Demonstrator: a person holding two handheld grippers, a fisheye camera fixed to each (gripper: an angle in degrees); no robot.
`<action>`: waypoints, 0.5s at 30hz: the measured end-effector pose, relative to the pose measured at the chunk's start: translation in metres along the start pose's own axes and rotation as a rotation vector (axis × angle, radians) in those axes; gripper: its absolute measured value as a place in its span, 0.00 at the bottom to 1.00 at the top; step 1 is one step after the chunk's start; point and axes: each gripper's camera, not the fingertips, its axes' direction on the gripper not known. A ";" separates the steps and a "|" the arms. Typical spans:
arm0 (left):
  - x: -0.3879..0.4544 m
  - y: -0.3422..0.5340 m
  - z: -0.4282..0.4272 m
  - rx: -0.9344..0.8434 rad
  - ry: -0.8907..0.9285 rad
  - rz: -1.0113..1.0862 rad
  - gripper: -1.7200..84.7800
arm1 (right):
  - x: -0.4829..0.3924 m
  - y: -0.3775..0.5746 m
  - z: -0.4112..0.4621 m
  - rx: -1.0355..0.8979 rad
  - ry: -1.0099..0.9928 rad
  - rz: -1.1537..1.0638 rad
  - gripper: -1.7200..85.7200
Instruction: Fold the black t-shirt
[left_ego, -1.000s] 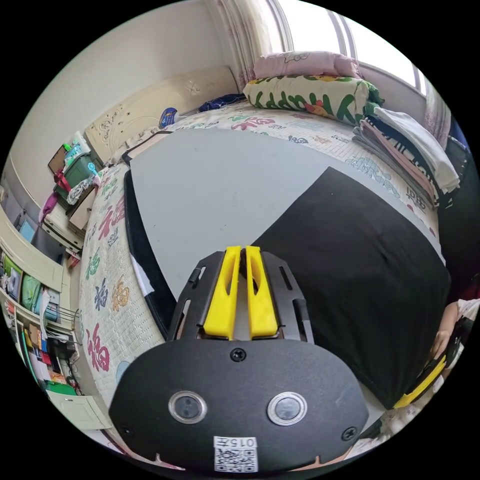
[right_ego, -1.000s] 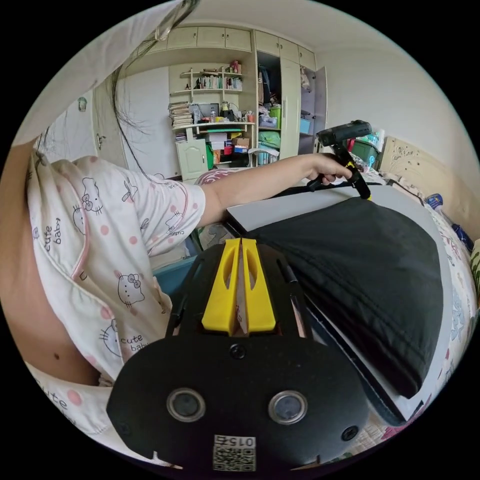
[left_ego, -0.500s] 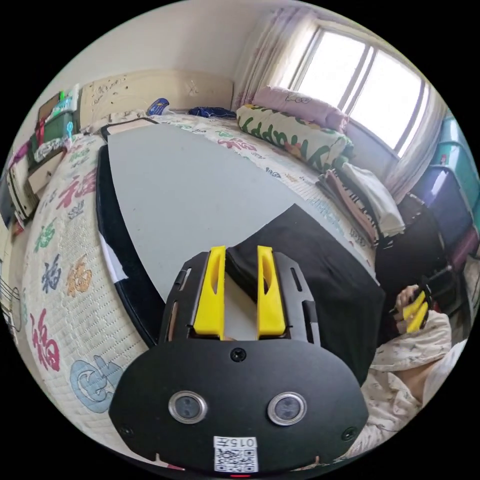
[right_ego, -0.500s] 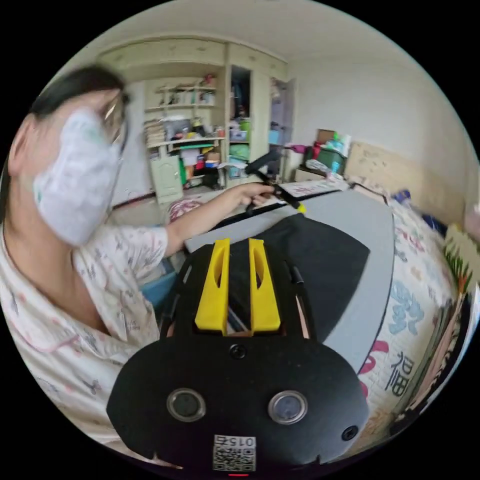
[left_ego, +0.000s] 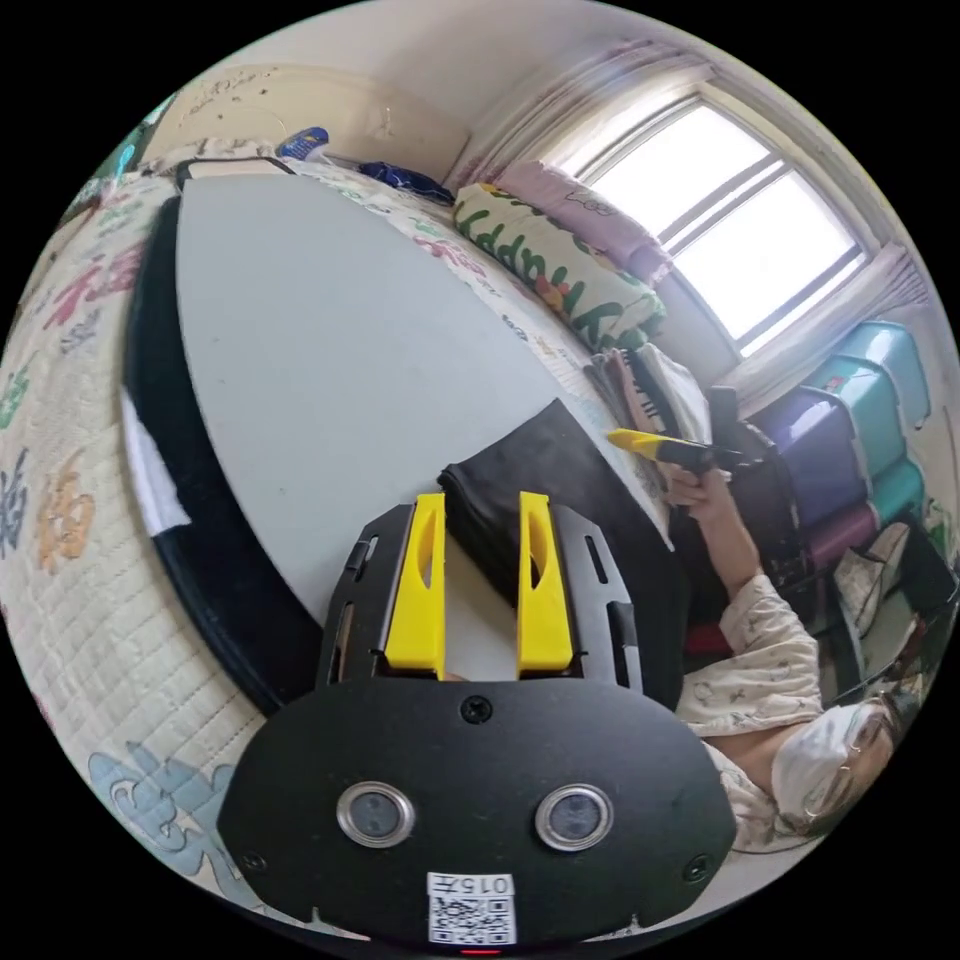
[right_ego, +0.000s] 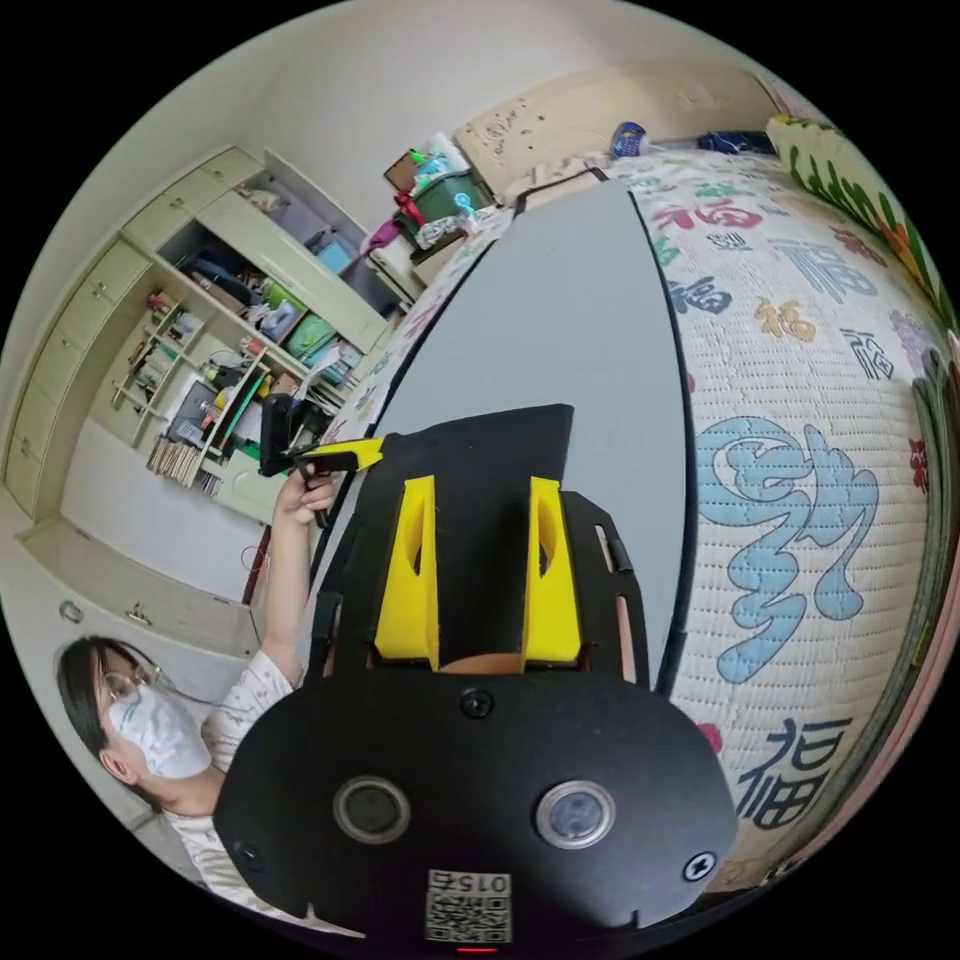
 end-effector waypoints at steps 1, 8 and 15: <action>0.000 0.000 -0.001 -0.001 -0.003 0.003 0.14 | -0.006 -0.007 0.009 0.001 -0.012 0.008 0.17; -0.004 0.022 -0.006 -0.005 -0.117 0.031 0.14 | -0.119 -0.050 0.109 -0.020 0.097 -0.043 0.17; -0.024 0.071 0.016 -0.018 -0.189 0.073 0.12 | -0.221 -0.040 0.206 -0.036 0.182 -0.058 0.18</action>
